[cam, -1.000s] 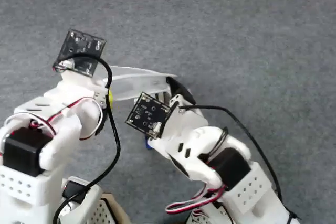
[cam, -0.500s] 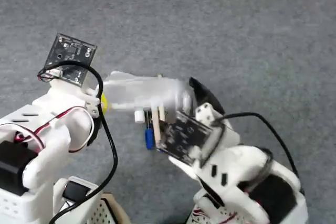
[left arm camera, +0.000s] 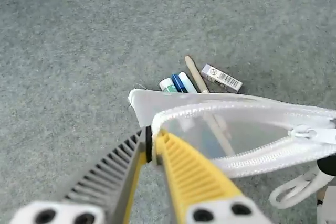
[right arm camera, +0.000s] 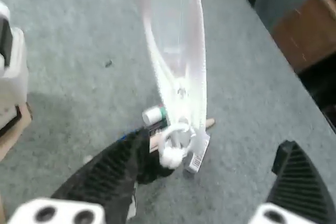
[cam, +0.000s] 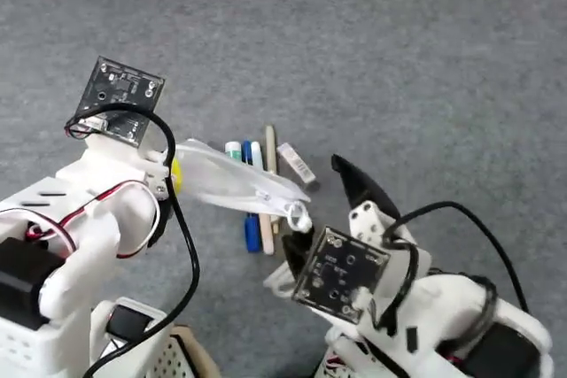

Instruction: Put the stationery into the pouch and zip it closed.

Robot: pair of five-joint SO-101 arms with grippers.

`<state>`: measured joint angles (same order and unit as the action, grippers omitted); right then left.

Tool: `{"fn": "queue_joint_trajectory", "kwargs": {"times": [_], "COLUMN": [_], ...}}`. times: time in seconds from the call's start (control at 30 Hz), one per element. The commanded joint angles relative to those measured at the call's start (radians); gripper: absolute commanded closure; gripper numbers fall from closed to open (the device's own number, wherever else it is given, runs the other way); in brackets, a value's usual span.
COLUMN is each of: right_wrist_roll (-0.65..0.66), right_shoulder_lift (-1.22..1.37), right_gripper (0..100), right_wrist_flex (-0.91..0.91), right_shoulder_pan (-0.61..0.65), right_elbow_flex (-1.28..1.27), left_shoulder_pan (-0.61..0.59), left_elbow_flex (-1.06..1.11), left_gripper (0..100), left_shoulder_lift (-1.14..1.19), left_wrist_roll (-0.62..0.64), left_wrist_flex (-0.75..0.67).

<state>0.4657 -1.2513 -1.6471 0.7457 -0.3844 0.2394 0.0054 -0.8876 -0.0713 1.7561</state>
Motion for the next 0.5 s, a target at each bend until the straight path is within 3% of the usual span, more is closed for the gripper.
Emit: {"fn": "queue_joint_trajectory", "kwargs": {"times": [0.0,0.3,0.47], "right_wrist_roll": [-0.011,-0.003,-0.003], "right_shoulder_lift": [0.002,0.013,0.010], "right_gripper": [61.6,61.6,61.7], "right_wrist_flex": [0.121,0.367,0.448], "right_shoulder_pan": [0.011,0.009,-0.075], "right_elbow_flex": [-0.087,-0.367,-0.472], "left_shoulder_pan": [0.012,0.012,0.012], "left_elbow_flex": [-0.038,-0.038,-0.038], "left_gripper": [97,97,97], "left_shoulder_lift": [-0.011,-0.011,-0.011], "left_wrist_roll": [0.009,0.009,0.009], "left_wrist_flex": [0.005,0.005,0.003]}}
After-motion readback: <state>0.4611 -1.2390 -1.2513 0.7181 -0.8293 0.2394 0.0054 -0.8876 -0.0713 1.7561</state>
